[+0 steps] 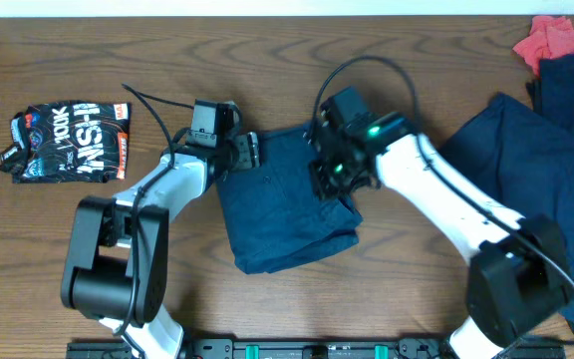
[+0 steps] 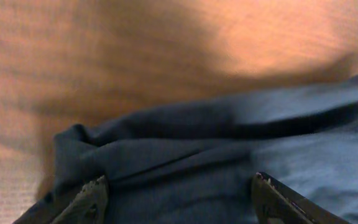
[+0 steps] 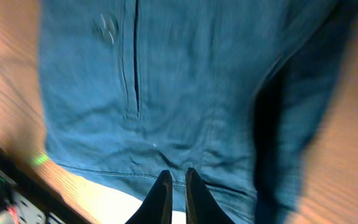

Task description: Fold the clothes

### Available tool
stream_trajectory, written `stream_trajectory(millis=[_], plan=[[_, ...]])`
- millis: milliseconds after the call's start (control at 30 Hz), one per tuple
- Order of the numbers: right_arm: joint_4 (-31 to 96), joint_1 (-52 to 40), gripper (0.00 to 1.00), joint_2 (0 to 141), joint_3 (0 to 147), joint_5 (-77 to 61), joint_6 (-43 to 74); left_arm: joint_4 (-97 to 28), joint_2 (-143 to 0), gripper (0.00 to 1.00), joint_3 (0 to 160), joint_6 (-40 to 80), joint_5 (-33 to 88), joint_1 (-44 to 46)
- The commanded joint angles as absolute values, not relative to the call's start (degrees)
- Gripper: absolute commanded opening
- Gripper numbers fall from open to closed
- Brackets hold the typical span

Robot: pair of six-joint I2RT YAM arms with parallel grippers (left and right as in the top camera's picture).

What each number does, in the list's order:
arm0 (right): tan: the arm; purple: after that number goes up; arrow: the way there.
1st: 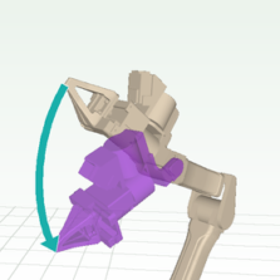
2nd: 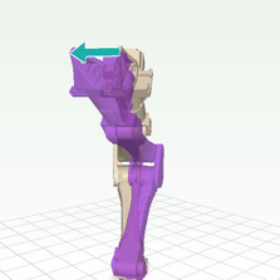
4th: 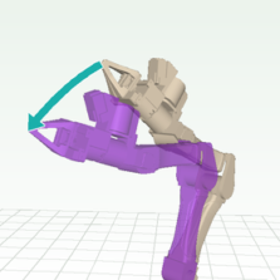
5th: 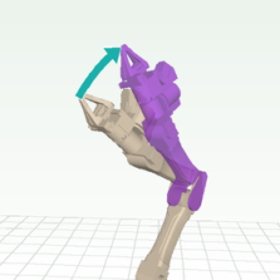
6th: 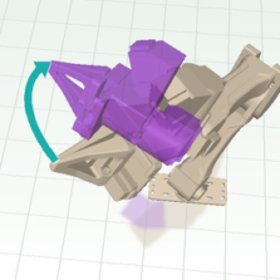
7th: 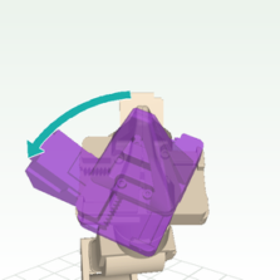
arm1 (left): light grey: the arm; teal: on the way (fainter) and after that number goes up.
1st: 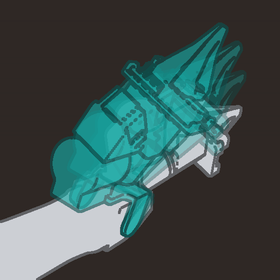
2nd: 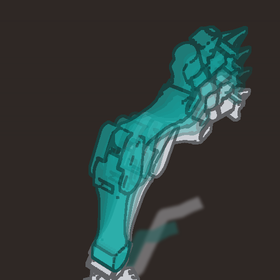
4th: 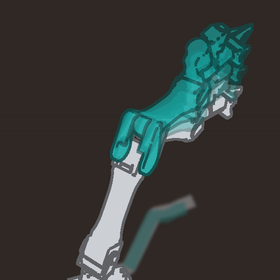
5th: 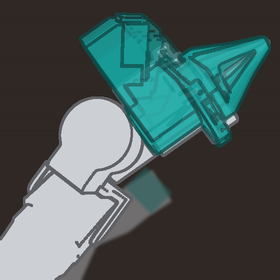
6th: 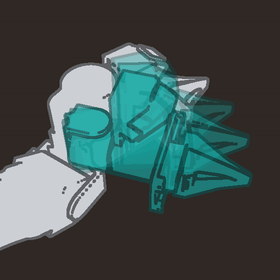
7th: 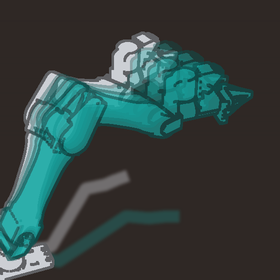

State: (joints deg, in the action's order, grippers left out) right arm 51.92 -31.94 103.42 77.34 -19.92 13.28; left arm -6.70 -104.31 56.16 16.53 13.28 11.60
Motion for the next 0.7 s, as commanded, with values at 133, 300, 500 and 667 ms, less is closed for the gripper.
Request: stream_trajectory(millis=[133,300,500,667], plan=[[48.25,-35.20,0.08,110.50,68.88,-19.05,16.21,-24.69,-105.30,0.75,57.63,17.47,13.08,10.52],[46.59,-33.19,0.08,115.24,67.83,-6.31,20.86,-42.81,-105.32,0.83,57.49,22.00,18.17,10.68],[35.29,-27.24,0.27,115.96,70.15,2.98,20.78,-50.06,-104.14,0.87,57.34,22.59,26.39,11.84],[42.02,-24.01,0.30,113.78,78.46,1.76,16.84,-47.00,-99.59,0.88,57.34,22.04,26.24,11.40]])
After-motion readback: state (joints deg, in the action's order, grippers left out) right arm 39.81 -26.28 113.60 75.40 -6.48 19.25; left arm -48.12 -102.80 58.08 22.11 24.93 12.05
